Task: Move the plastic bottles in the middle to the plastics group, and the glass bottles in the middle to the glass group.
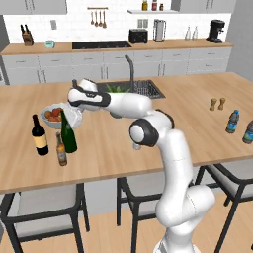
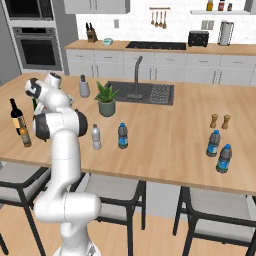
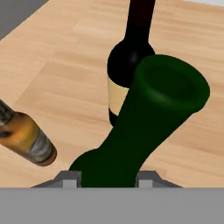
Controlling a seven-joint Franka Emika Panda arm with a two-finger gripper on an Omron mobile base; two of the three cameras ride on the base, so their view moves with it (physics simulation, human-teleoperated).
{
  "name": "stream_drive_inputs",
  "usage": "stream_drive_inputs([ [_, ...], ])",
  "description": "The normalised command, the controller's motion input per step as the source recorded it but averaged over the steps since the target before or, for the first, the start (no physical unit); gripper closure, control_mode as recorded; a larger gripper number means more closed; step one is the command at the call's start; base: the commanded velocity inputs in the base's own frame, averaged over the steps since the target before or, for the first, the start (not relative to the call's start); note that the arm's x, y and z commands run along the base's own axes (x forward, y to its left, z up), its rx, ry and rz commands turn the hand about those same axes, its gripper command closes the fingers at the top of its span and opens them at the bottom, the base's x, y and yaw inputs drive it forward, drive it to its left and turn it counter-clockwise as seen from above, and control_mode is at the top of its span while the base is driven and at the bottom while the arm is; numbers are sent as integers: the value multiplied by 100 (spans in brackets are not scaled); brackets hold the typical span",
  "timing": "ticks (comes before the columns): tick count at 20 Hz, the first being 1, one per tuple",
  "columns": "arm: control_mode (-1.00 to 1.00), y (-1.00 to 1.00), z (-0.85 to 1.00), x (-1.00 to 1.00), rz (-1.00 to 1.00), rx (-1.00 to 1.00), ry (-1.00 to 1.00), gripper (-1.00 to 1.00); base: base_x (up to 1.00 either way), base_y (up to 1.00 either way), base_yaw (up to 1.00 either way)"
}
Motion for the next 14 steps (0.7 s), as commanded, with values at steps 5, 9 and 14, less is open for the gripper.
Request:
stream_drive_inputs([
  [5,-100,0,0,0,0,0,0,-100,0,0,0],
  [9,-100,0,0,0,0,0,0,-100,0,0,0],
  [14,-100,0,-12,0,0,0,-3,-100,0,0,0],
])
